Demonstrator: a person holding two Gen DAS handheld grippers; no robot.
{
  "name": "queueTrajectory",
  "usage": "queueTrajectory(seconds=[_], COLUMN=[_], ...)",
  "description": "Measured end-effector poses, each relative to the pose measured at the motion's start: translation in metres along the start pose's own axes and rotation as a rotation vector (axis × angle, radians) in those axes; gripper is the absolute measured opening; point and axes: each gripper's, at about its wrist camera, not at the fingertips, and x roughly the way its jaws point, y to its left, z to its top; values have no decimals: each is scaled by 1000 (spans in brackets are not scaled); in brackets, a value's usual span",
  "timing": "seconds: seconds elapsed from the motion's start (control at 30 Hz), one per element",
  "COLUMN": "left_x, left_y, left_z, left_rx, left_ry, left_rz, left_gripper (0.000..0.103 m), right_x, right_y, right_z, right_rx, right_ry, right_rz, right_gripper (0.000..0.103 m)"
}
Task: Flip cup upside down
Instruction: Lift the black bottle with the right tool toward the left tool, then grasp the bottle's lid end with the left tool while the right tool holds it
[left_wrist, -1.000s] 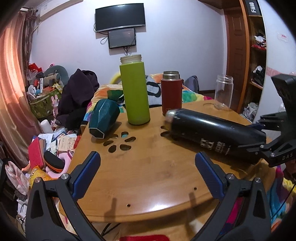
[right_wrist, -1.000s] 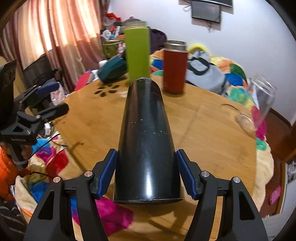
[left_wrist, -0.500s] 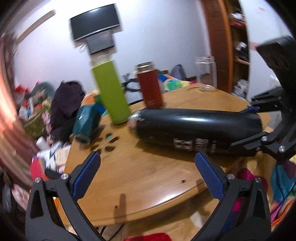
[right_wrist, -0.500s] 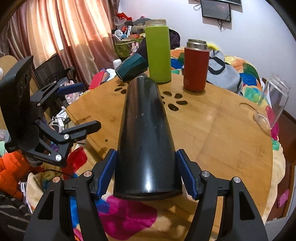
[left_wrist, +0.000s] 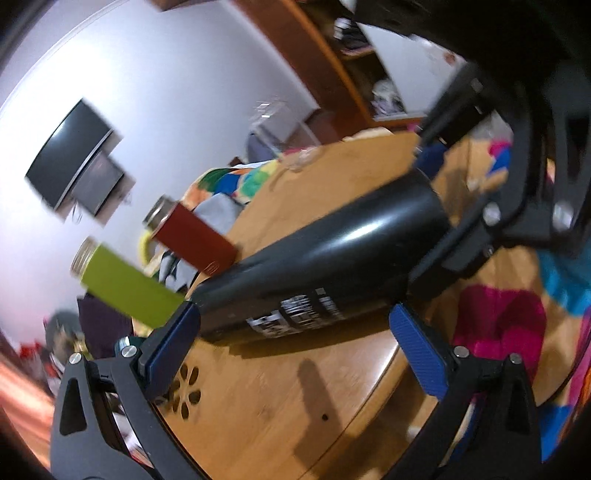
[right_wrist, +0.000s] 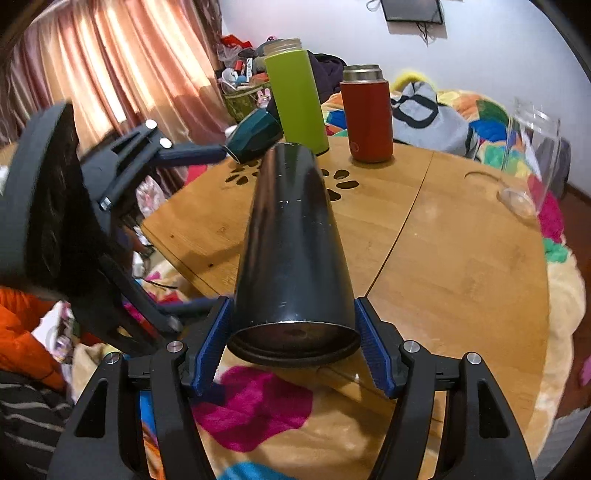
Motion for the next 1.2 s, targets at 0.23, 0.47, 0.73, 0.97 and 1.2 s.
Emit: queueTrajectory(seconds=[0.23,0.47,0.73,0.97,1.2], left_x=[3,4,3,-7,-17], left_y=[-15,-39,-42,-40,-38], left_z=[0,-1,-2,-3,-2], left_rx=[41,67,32,-14,-46], left_ry=[-40,-113,-135,-176,-231], left_rz=[-3,18,36,61,84], left_gripper=[103,103,103,103,103], right_x=[-8,-7,5,-7,-17], right_y=[-5,7,3,13,20], right_z=[-3,-8,-10,-1,12], right_rx=[21,-47,1,-17,-20], right_ry=[-24,-11,26,0,21], right_rz=[23,-1,-13,-40,-41], right_gripper=[63,63,61,61,61])
